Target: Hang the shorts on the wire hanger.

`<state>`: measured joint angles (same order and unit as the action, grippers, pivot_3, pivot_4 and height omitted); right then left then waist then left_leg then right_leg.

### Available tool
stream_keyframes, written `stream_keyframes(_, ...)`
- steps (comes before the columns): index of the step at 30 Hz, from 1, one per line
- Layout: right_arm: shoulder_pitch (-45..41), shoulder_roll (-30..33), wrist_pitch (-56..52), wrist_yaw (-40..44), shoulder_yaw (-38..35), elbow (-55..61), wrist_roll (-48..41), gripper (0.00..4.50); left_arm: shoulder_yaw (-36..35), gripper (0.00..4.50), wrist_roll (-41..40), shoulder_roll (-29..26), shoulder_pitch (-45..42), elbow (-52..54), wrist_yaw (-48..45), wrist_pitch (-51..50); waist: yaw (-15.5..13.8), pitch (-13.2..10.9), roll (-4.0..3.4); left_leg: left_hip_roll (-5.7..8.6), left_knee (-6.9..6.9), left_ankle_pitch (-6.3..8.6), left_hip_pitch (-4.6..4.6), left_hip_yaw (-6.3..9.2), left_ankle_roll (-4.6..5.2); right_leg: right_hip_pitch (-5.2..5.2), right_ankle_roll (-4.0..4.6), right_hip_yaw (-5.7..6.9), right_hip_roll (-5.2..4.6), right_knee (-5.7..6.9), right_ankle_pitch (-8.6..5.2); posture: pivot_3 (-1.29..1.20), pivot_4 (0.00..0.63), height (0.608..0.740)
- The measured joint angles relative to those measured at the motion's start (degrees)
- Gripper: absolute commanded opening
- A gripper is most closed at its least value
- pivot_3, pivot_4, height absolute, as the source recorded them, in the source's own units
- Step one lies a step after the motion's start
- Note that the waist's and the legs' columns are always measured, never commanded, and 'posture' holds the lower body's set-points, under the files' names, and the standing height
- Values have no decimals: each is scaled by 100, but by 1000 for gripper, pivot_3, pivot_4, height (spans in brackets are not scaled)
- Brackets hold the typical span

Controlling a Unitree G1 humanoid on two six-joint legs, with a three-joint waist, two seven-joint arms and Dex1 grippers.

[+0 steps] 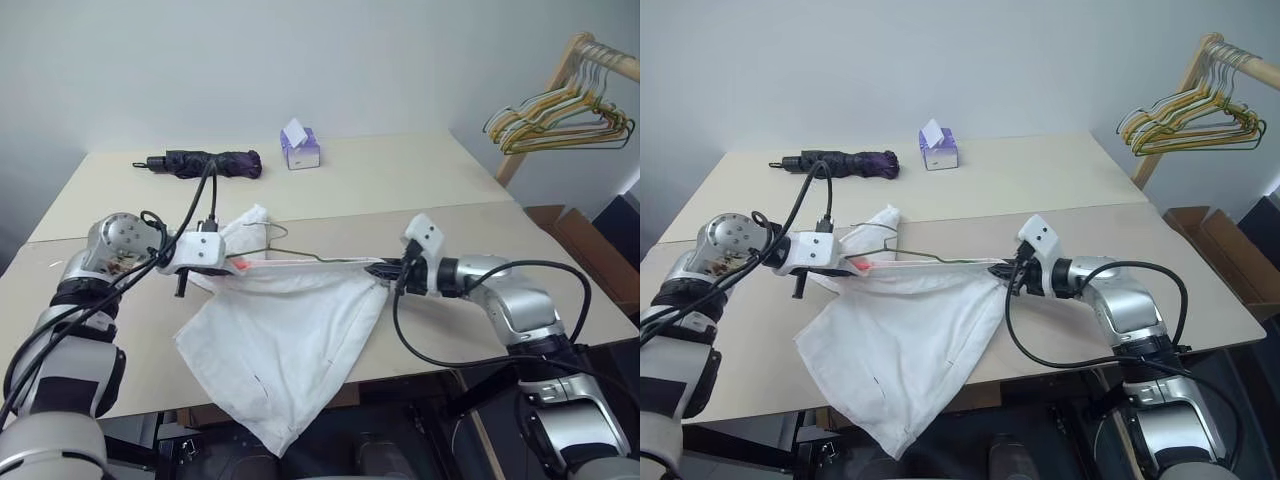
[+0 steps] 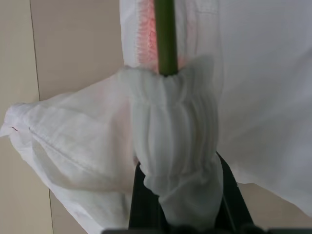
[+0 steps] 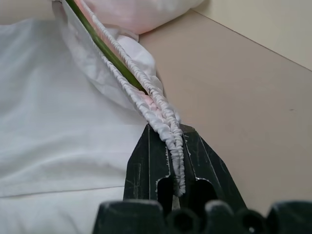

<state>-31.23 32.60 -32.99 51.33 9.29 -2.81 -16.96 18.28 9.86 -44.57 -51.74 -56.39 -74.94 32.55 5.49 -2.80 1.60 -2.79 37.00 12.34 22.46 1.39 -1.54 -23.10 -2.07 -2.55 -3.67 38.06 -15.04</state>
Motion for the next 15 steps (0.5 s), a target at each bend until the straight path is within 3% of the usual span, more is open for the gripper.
stream_keyframes(4,-29,163,127,114,132,397,28,20,36,0,7,5,-26,-94,23,-7,6,0,0,0,0,0,0,0,0,-1,0,0,0,1,0,-57,0,740)
stream_keyframes(13,-205,352,75,202,-60,1023,-15,2624,53,0,183,195,-222,-459,-63,-288,-14,0,1,0,1,0,4,2,0,0,-1,6,0,-1,-1,-65,0,740)
stream_keyframes(15,-204,352,54,259,-59,1089,-17,3465,26,0,172,284,-265,-459,-89,-296,-21,0,1,0,2,0,5,1,0,0,0,5,0,-1,0,-67,0,740)
